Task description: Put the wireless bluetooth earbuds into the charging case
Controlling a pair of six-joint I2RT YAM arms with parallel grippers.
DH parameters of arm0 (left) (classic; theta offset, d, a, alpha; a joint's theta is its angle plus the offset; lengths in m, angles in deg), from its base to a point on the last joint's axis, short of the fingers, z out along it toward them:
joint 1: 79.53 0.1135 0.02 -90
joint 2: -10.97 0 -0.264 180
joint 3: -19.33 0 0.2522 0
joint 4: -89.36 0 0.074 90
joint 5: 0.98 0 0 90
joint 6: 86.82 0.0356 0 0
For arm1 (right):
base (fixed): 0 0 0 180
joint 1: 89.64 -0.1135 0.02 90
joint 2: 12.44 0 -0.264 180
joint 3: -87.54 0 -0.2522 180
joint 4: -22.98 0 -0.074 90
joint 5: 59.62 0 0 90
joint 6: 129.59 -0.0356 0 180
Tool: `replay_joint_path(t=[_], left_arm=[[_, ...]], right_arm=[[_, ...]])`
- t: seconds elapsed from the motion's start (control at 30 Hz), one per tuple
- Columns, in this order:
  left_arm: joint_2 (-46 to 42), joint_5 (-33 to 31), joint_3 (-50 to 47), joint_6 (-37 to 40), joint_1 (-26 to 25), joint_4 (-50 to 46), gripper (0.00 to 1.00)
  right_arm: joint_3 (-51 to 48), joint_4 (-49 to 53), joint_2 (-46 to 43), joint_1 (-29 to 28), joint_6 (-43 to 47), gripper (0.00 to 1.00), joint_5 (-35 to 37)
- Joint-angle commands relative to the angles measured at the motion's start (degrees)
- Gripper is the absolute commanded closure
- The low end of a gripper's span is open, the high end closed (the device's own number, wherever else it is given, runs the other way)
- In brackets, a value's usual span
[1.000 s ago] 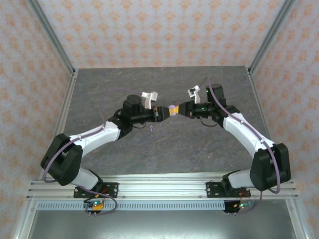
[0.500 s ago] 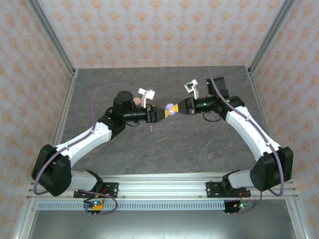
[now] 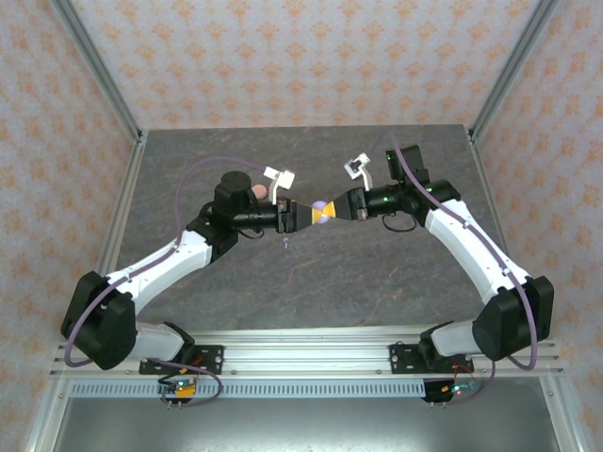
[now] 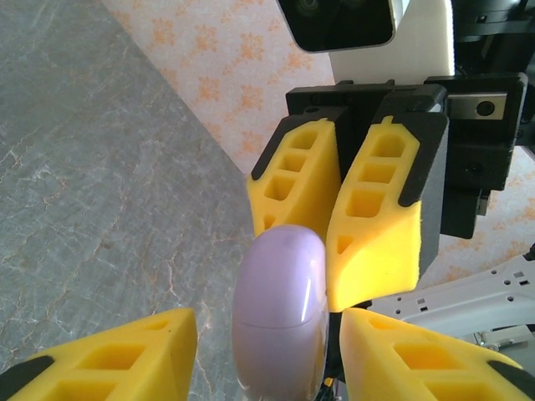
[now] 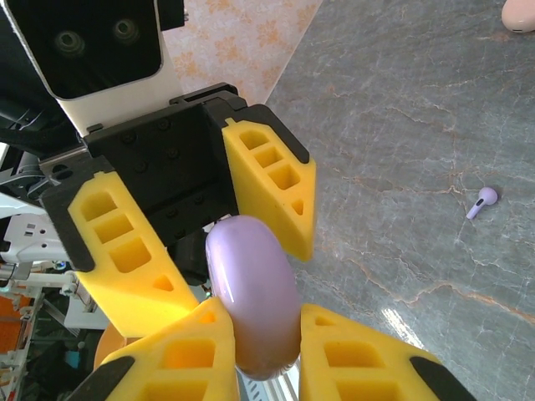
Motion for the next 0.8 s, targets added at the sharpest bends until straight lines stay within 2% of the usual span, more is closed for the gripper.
replay_joint_path(t=[0.0, 0.53, 0.77], left_arm=[[0.51, 1.76, 1.39, 0.07, -0.15, 2.19, 0.52], [2.04, 1.67, 2.72, 0.88, -1.26, 0.46, 0.6], [2.38, 0.98, 2.77, 0.75, -1.58, 0.25, 0.73]], right_arm=[[1.89, -0.57, 0.27, -0.4, 0.93, 0.81, -1.17], [1.79, -1.83, 0.71, -0.35, -0.24, 0.8, -0.46], [1.47, -1.75, 0.56, -0.43, -0.31, 0.79, 0.1]])
